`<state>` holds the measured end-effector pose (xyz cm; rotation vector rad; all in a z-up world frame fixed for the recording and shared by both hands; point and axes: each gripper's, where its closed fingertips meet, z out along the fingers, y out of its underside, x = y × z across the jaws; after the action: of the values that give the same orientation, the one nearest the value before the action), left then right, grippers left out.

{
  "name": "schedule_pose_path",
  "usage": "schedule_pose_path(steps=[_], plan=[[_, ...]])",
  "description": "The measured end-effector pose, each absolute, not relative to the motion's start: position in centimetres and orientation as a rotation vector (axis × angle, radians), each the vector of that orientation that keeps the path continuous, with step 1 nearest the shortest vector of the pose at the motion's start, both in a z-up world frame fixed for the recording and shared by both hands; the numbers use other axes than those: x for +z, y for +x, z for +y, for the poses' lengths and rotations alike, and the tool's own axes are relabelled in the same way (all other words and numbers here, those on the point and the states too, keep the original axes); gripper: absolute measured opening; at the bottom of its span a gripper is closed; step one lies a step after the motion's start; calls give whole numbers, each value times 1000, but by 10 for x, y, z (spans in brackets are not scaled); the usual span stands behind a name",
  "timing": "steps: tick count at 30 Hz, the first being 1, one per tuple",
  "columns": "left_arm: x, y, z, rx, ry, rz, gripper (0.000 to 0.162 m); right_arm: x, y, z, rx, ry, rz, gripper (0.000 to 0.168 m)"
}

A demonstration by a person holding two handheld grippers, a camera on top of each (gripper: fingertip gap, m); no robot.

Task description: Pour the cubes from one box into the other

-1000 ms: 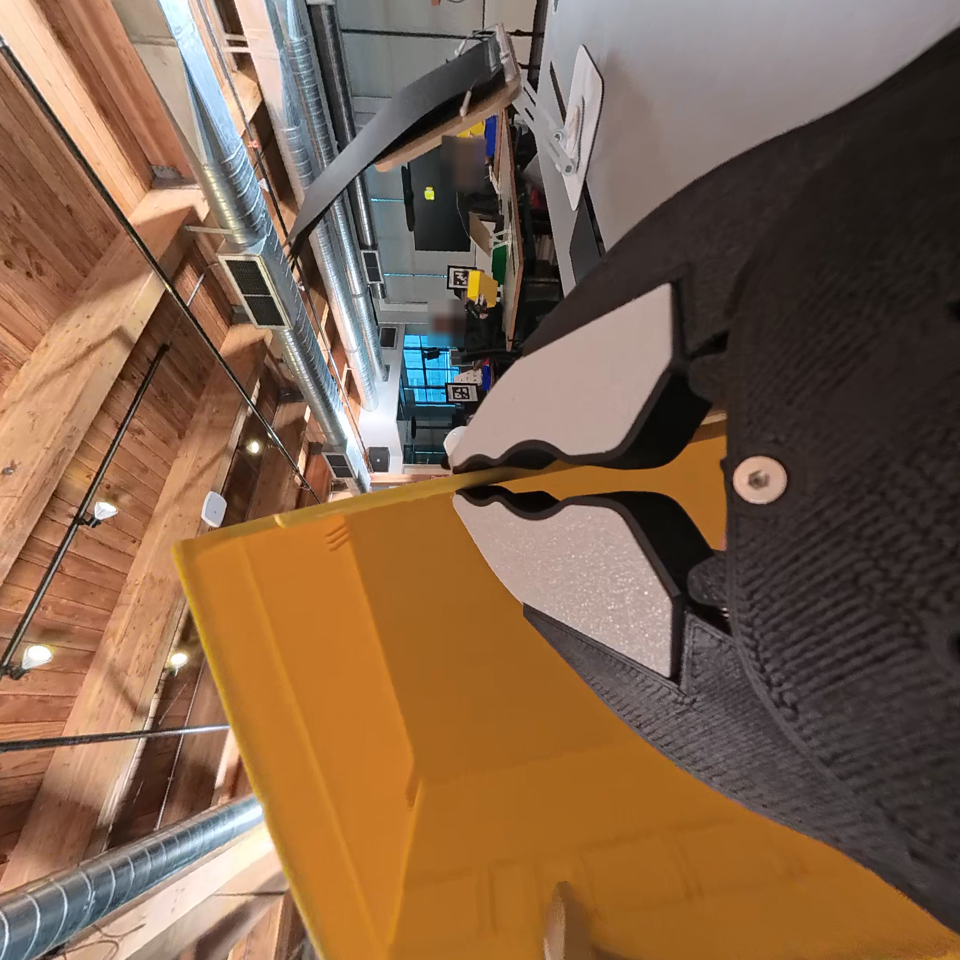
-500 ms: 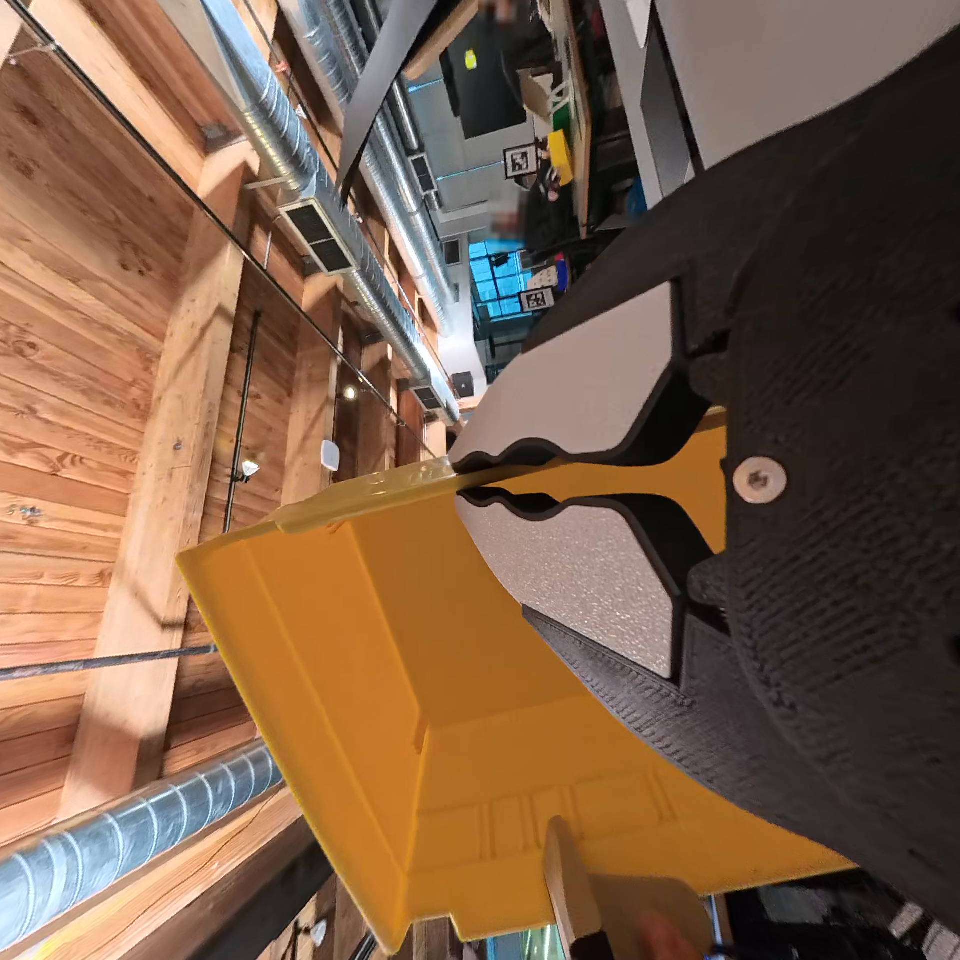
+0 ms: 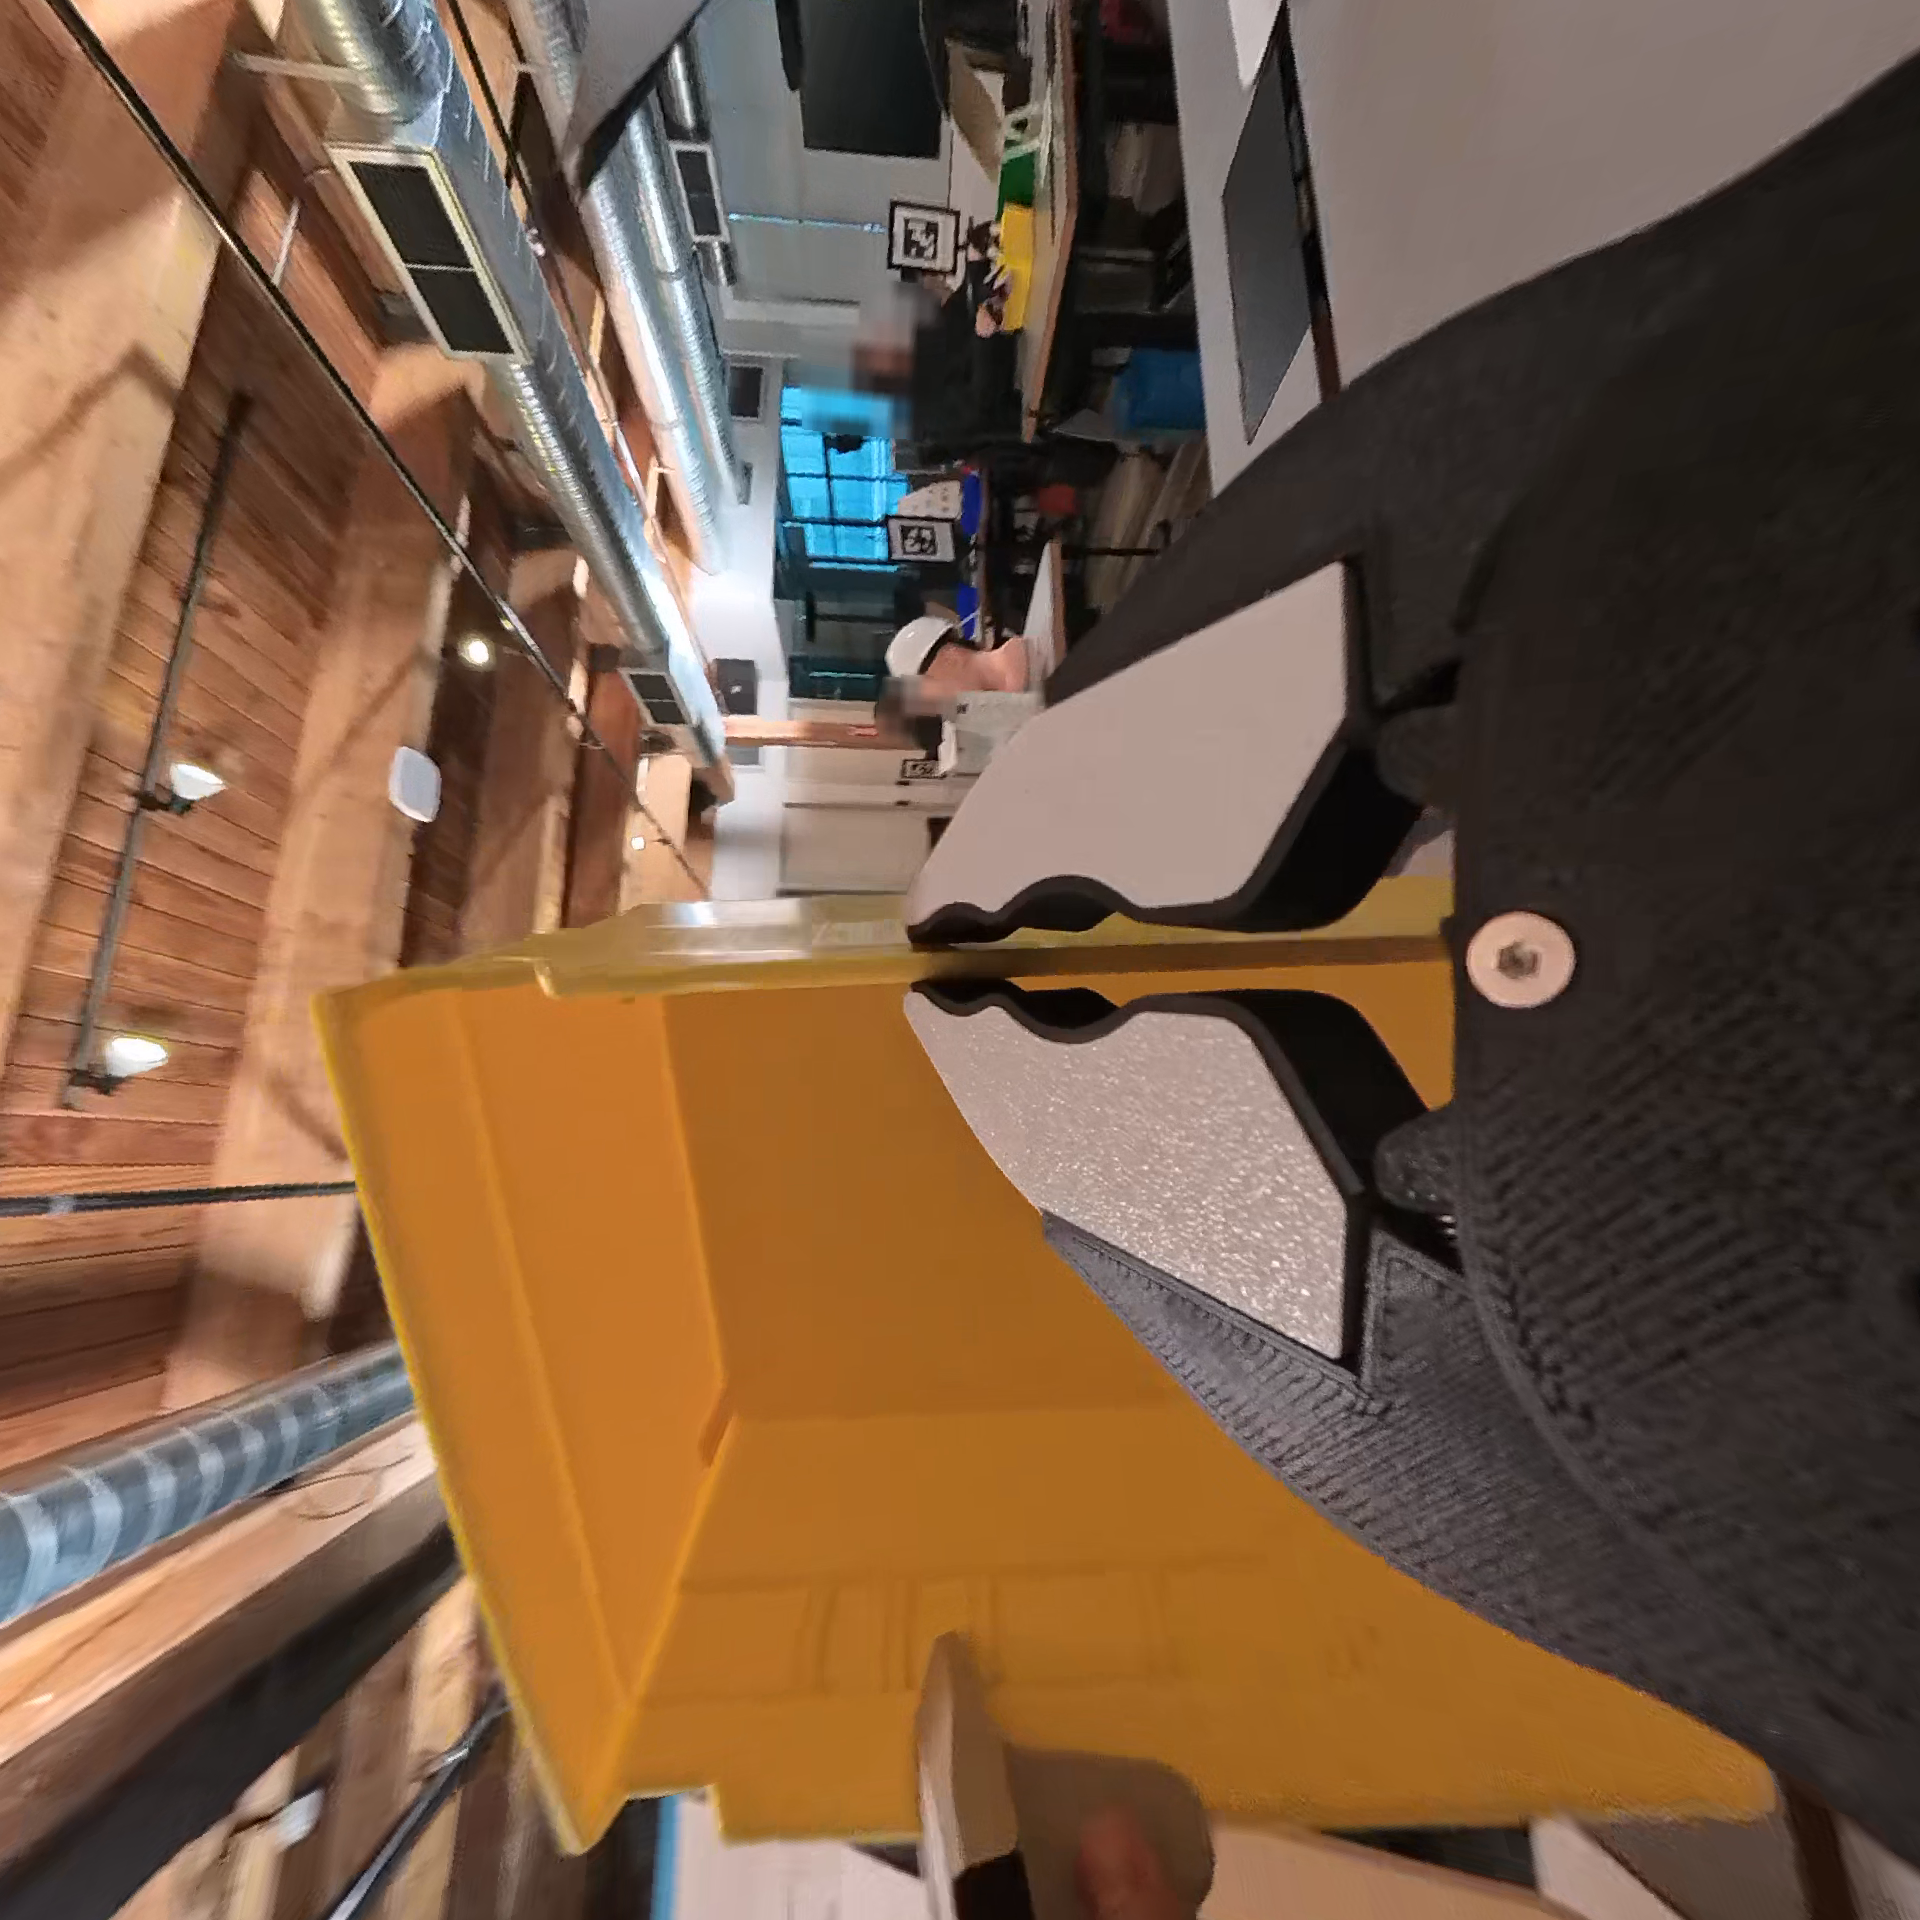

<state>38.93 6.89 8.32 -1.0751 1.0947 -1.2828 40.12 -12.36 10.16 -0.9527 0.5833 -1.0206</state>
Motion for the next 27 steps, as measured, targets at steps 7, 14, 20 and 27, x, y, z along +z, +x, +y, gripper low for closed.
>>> schedule_pose_path(steps=[7,14,20,27], plan=[[85,288,137,-1000,-1183,1183,3,85,332,-46,-959,-1245,552,6],[19,116,271,-627,-1475,1177,3,9,214,114,-562,-1501,424,7],[-57,-24,386,-259,-1824,1186,3,-87,104,255,-151,-1775,384,8],[-108,-113,484,-172,-2148,1199,3,-118,27,362,157,-1919,376,17]])
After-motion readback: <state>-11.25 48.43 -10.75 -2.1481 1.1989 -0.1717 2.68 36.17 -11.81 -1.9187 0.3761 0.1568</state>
